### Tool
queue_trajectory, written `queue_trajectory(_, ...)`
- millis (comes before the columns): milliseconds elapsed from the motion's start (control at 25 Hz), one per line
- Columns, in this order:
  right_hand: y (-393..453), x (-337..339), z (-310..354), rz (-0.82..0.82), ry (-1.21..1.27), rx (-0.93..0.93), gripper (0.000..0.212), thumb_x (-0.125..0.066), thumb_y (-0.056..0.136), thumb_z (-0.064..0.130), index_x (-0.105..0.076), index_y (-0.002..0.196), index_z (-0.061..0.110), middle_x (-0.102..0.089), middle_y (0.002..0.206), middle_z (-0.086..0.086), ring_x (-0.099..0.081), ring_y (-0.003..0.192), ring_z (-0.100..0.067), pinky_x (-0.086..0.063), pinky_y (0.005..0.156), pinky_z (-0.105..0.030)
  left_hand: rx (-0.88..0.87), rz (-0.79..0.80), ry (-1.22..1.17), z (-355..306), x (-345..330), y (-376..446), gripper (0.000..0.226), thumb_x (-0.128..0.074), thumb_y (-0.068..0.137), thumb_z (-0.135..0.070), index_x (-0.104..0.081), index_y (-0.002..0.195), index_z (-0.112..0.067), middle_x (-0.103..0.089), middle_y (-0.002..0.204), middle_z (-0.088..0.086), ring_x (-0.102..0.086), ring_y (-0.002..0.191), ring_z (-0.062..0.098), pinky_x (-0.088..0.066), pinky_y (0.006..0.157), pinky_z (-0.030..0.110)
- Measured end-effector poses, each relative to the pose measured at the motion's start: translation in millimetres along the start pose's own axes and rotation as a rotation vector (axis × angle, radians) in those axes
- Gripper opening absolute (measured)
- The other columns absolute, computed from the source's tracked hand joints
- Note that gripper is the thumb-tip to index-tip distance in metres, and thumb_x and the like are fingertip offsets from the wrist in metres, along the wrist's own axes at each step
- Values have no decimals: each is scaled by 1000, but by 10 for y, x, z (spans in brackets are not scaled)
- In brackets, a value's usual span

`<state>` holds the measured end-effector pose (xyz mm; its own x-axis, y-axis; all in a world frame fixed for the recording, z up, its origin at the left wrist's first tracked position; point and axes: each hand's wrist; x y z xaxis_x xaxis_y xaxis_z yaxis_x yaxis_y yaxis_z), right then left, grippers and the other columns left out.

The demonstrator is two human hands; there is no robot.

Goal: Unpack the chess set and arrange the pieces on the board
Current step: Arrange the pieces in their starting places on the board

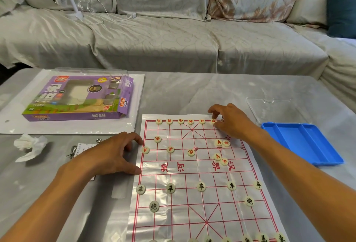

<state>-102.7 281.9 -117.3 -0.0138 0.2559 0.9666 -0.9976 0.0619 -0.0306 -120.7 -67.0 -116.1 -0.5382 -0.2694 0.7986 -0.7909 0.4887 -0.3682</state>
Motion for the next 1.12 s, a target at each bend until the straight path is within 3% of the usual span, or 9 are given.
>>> queue_trajectory(240,-255,39,-141,-144,81,-5,22,-62,91,27,-60,113,26,-63,110,8,-50,93,-8,-47,88,-25,-3,8,1,-24,6,-3,68,-85,60,-51,-46,115,-43,-48,100,-18,-54,86,8,-43,69,17)
queue_trajectory(440,-672,21,-299,98,105,38,26,-64,87,40,-59,112,33,-57,110,19,-52,98,-6,-49,91,-25,2,-1,1,-16,0,-1,69,-85,58,-52,-46,115,-46,-48,100,-18,-54,86,6,-44,70,17)
queue_trajectory(520,-694,-12,-298,73,112,24,30,-64,86,46,-61,111,31,-58,110,17,-54,99,-7,-49,89,-23,6,3,1,-24,-1,-3,69,-85,59,-52,-46,115,-46,-48,101,-18,-54,86,7,-44,70,16)
queue_trajectory(680,-685,-27,-280,56,101,13,28,-65,87,38,-60,113,30,-58,114,14,-53,104,-8,-47,92,-22,15,13,7,-41,1,-3,69,-85,60,-51,-45,116,-45,-47,101,-19,-53,87,8,-44,69,15)
queue_trajectory(840,-707,-30,-269,29,93,-55,32,-64,86,45,-60,112,27,-57,110,14,-54,99,-8,-46,89,-20,11,9,7,-32,-4,4,69,-85,59,-51,-45,116,-45,-47,101,-19,-54,86,8,-44,68,15)
queue_trajectory(1120,-681,-13,-264,56,89,-78,29,-64,87,40,-62,111,24,-61,114,9,-55,99,-8,-46,91,-21,16,12,3,-25,1,0,70,-85,59,-52,-45,116,-45,-47,101,-19,-54,86,8,-45,70,16)
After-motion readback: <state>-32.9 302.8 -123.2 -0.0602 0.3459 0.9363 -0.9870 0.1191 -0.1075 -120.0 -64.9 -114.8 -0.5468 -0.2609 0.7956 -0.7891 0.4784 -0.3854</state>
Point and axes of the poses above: each hand's wrist, its own y-axis towards the middle knuckle, its own x-axis out of the back of the hand, z = x × y
